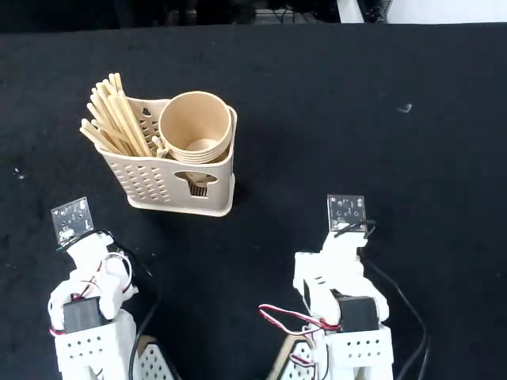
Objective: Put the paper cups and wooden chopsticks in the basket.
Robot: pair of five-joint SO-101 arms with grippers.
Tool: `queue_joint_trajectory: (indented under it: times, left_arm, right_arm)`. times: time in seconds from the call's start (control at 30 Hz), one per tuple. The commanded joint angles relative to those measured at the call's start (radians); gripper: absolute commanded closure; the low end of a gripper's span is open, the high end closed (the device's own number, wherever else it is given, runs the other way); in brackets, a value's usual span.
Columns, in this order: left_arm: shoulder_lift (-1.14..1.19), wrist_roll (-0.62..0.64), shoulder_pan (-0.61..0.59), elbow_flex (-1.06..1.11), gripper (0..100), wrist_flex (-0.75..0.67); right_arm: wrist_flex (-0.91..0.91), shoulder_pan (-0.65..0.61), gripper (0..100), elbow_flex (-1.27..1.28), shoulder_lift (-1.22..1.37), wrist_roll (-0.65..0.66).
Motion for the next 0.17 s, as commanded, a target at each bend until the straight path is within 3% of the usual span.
queue_joint_trajectory:
  times: [0.0,0.13]
  left_arm:
    - [-0.011,-0.005,0.005,0.022,97,0.006]
    - [-0.011,-0.005,0.005,0.022,97,0.006]
  right_arm:
    - [0.003,0.008,97.3,-0.002,-0.074,-0.009]
    - [0.003,0.008,97.3,-0.002,-0.074,-0.009]
